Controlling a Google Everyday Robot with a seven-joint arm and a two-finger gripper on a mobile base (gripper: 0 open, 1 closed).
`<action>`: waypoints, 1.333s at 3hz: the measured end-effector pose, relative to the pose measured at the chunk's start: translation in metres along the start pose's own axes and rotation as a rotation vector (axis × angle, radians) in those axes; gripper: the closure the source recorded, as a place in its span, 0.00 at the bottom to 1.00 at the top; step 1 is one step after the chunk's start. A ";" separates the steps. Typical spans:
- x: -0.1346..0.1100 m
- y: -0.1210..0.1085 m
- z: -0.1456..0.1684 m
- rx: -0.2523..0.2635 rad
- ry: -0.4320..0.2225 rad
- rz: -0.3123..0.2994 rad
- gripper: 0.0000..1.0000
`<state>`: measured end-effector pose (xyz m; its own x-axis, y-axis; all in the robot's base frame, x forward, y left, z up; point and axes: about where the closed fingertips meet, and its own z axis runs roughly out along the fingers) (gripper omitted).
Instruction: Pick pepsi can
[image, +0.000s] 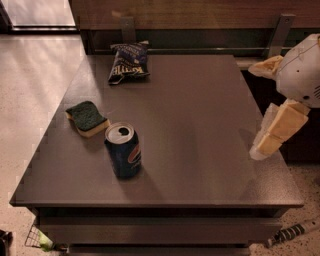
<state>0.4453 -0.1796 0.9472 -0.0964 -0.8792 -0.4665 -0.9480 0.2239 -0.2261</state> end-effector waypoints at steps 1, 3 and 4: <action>-0.013 0.010 0.037 -0.069 -0.204 0.013 0.00; -0.060 0.035 0.082 -0.201 -0.576 0.083 0.00; -0.088 0.047 0.098 -0.228 -0.720 0.078 0.00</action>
Offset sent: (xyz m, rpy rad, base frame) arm -0.0026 0.1007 -0.0556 0.7477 0.1303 0.1539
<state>0.4390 -0.0502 0.8938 -0.0181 -0.3556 -0.9345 -0.9933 0.1132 -0.0238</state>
